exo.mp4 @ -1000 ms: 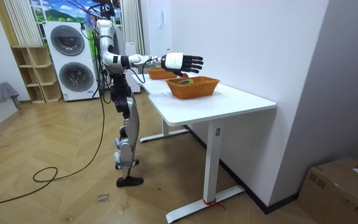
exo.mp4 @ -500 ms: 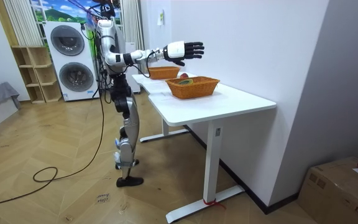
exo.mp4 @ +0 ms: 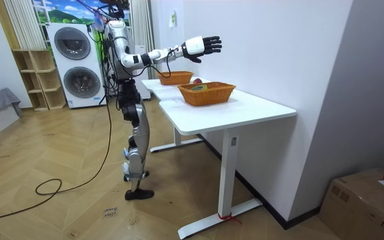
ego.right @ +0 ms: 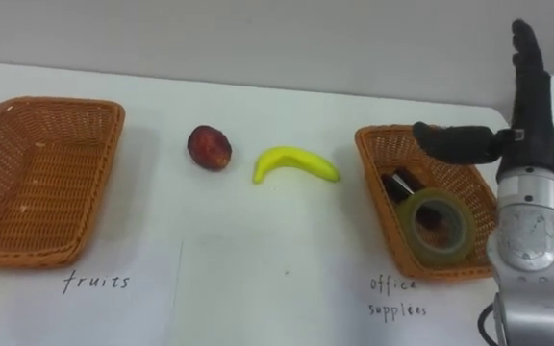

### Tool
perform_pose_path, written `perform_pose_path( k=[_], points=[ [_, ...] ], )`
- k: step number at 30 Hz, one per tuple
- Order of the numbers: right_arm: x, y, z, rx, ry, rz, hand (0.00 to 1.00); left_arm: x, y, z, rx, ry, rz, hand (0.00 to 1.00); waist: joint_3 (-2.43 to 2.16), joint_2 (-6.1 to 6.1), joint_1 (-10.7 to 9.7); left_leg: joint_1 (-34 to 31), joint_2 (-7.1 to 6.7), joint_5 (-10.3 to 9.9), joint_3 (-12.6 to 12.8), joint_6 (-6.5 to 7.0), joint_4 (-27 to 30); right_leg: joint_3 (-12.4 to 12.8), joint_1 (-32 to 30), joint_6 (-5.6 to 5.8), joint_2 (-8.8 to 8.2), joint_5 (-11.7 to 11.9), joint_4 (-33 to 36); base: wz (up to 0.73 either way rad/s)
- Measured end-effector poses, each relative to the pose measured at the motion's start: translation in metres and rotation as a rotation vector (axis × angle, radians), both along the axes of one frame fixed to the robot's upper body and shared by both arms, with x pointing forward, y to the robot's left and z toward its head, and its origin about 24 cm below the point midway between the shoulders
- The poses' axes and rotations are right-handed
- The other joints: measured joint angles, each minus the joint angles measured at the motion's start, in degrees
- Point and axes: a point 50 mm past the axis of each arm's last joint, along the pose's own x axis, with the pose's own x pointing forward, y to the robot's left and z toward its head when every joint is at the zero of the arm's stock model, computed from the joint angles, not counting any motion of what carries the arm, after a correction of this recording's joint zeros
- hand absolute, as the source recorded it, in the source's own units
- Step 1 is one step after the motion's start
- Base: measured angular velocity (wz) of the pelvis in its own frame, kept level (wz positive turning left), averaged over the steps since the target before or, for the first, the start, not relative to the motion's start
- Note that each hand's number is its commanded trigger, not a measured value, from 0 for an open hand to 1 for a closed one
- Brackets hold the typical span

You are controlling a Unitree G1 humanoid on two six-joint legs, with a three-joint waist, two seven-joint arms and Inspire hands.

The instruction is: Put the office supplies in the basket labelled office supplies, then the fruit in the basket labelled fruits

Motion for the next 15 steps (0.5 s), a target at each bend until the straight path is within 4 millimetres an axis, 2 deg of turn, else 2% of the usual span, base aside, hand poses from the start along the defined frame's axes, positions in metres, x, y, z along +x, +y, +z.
perform_pose_path(
  k=[1, 4, 10, 12, 15],
  points=[
    [0.001, 0.002, -0.001, 0.0, 0.002, 0.007, 0.0, 0.0, 0.001, 0.0, -0.001, 0.001, 0.0, 0.0, -0.07, -0.3, 0.1, -0.7, -0.08, 0.0, -0.3, 0.0, 0.3, -0.3, -0.3, -0.01, -0.03, 0.0, 0.0, 0.16],
    [0.003, 0.01, -0.009, 0.026, 0.032, 0.043, 0.0, 0.001, 0.005, 0.001, -0.002, -0.002, -0.006, 0.0, 0.09, -0.94, 0.2, -1.5, -0.15, 0.0, -1.5, -0.02, 1.1, -1.3, -0.4, -0.01, -0.05, 0.0, 0.0, 0.17],
    [0.018, 0.029, -0.021, 0.005, 0.101, 0.133, 0.0, 0.014, 0.008, 0.002, 0.004, -0.034, -0.015, 0.0, 0.17, -1.11, 2.6, -4.4, -0.1, 0.0, -1.6, -0.07, 2.0, -1.4, -2.9, -0.34, -0.03, 0.2, 0.2, 0.01],
    [0.023, 0.036, -0.022, 0.001, 0.112, 0.159, 0.0, 0.015, 0.01, 0.002, 0.004, -0.035, -0.01, 0.0, 0.01, -1.43, 2.9, -5.3, -0.09, 0.1, -1.8, -0.11, 2.2, -2.0, -3.4, -0.41, -0.06, 0.3, 0.1, 0.11],
    [0.029, 0.042, -0.02, -0.005, 0.105, 0.181, 0.0, 0.018, 0.01, 0.002, -0.001, -0.033, -0.004, 0.0, 0.27, -1.23, 3.2, -5.7, -0.09, 0.1, -2.3, -0.15, 2.3, -2.8, -3.5, -0.42, -0.11, 0.3, 0.0, 0.12]
  ],
)
